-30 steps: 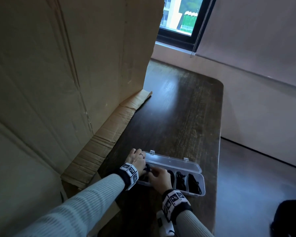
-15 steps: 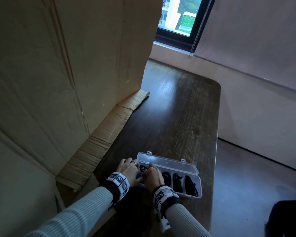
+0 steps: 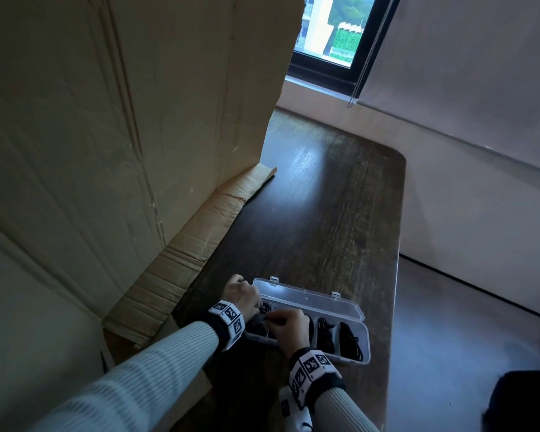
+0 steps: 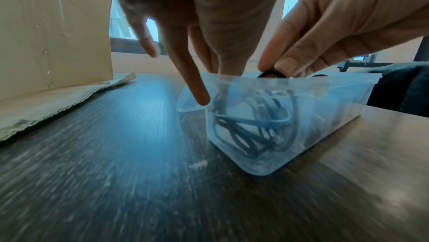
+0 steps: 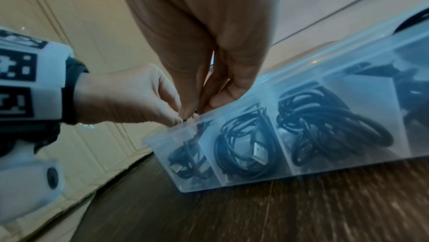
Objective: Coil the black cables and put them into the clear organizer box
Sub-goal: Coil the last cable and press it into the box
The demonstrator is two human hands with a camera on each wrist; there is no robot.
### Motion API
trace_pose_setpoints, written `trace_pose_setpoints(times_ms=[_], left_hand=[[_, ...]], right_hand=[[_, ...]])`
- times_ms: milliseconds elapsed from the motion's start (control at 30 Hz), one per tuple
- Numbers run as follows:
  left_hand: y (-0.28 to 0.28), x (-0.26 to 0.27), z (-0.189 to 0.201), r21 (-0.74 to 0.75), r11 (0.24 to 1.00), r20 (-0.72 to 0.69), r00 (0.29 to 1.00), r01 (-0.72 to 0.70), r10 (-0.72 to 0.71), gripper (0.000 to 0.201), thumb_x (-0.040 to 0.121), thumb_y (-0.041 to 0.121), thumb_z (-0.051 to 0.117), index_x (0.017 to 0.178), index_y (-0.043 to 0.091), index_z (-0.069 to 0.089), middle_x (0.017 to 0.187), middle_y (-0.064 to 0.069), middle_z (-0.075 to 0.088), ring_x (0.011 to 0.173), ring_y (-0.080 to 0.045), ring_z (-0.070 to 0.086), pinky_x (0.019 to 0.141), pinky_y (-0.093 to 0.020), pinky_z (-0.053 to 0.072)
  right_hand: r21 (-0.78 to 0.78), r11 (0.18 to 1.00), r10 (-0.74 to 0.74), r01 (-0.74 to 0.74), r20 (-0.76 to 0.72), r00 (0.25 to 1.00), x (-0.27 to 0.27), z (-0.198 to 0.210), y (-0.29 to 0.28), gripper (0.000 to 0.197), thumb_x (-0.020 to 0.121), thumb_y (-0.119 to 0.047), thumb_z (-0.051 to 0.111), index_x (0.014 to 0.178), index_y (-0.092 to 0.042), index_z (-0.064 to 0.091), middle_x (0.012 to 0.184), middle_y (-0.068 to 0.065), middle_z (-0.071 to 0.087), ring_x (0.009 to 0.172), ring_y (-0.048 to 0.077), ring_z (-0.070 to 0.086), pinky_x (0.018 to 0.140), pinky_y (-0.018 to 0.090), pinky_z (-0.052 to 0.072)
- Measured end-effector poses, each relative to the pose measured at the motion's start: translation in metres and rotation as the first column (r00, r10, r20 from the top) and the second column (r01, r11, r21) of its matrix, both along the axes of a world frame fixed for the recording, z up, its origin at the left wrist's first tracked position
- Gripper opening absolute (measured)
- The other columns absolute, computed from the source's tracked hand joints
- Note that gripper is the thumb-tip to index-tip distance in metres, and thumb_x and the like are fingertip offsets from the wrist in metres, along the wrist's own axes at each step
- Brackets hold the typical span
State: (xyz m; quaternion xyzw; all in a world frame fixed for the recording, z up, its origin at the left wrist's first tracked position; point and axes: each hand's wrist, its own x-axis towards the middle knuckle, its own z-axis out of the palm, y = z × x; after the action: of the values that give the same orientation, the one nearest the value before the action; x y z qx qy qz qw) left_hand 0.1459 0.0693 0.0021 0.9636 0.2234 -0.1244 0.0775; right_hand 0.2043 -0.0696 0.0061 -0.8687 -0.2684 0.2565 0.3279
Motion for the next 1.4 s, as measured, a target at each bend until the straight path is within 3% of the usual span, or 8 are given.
trace_pose_setpoints(times_ms=[233,567,700,767,867,1167,1300,1400], left_hand=[[-0.007,-0.004,0.000,-0.024,0.999,0.040,0.999,-0.026,0.027,0.016,0.084,0.034,0.061,0.096,0.024,0.057,0.083,0.001,0.072,0.084,-0.018,0.067,0.118,-0.044,0.013],[-0.025,-0.005,0.000,0.201,0.979,-0.091,0.996,0.038,-0.020,0.027,0.093,0.035,0.048,0.107,0.025,0.069,0.119,0.000,0.060,0.119,-0.023,0.042,0.117,-0.050,0.006],[-0.021,-0.009,0.003,0.102,0.993,-0.037,0.997,0.064,-0.061,0.024,0.092,0.025,0.049,0.108,0.019,0.066,0.116,-0.001,0.062,0.116,-0.025,0.045,0.111,-0.041,0.026],[-0.010,-0.012,0.005,-0.108,0.988,0.143,0.982,-0.106,0.121,0.022,0.088,0.012,0.051,0.104,0.019,0.065,0.112,-0.002,0.062,0.108,-0.023,0.055,0.094,-0.035,0.044],[0.003,-0.011,0.009,-0.367,0.888,0.258,0.887,-0.277,0.383,0.022,0.093,0.016,0.048,0.113,0.014,0.057,0.120,-0.007,0.058,0.107,-0.024,0.058,0.087,-0.033,0.045],[0.005,0.009,-0.015,-0.664,0.554,-0.068,0.779,-0.502,0.624,0.059,0.094,0.025,0.050,0.146,0.009,0.026,0.135,-0.009,0.055,0.122,-0.029,0.052,0.099,-0.033,0.039],[0.005,0.002,-0.019,-0.765,0.514,0.074,0.739,-0.389,0.669,0.056,0.092,0.009,0.052,0.144,0.011,0.033,0.132,-0.002,0.057,0.118,-0.022,0.056,0.099,-0.030,0.042],[0.008,-0.007,-0.020,-0.854,0.452,0.191,0.653,-0.258,0.733,0.039,0.096,0.015,0.042,0.133,0.022,0.050,0.113,0.006,0.067,0.105,-0.017,0.062,0.095,-0.038,0.049]], right_hand=[[-0.017,1.000,-0.020,0.020,-0.016,1.000,0.004,0.006,0.008,0.012,0.073,-0.015,0.081,0.081,-0.020,0.073,0.067,-0.017,0.059,0.064,-0.008,0.054,0.057,-0.001,0.040],[-0.088,0.994,-0.057,0.058,0.005,0.998,0.003,0.001,0.014,0.012,0.075,-0.014,0.078,0.087,-0.014,0.076,0.090,0.001,0.075,0.074,0.004,0.060,0.061,0.004,0.042],[-0.236,0.970,-0.036,0.058,0.094,0.995,-0.002,-0.001,0.022,0.006,0.082,-0.020,0.068,0.084,-0.020,0.073,0.090,0.000,0.073,0.085,0.018,0.067,0.066,0.028,0.049],[-0.325,0.946,0.049,0.014,0.183,0.982,-0.005,-0.005,0.025,0.014,0.086,-0.018,0.058,0.087,-0.017,0.072,0.094,0.000,0.069,0.090,0.023,0.066,0.064,0.028,0.044],[-0.386,0.922,0.118,-0.028,0.211,0.970,-0.007,-0.010,0.027,0.018,0.085,-0.015,0.055,0.088,-0.013,0.072,0.084,0.002,0.059,0.092,0.025,0.067,0.062,0.028,0.039],[-0.200,0.917,0.352,-0.346,-0.003,0.936,0.013,0.009,-0.004,0.019,0.089,-0.022,0.059,0.096,-0.013,0.075,0.094,0.006,0.074,0.081,0.013,0.065,0.070,0.021,0.045],[-0.010,0.981,0.194,-0.194,0.009,0.981,0.041,0.024,-0.044,0.014,0.088,-0.019,0.066,0.098,-0.017,0.076,0.088,-0.008,0.073,0.079,0.004,0.065,0.074,0.012,0.048],[0.092,0.995,-0.030,0.031,-0.015,0.999,0.065,0.028,-0.073,0.015,0.087,-0.015,0.069,0.100,-0.017,0.076,0.090,-0.007,0.074,0.077,0.004,0.068,0.079,0.022,0.056]])
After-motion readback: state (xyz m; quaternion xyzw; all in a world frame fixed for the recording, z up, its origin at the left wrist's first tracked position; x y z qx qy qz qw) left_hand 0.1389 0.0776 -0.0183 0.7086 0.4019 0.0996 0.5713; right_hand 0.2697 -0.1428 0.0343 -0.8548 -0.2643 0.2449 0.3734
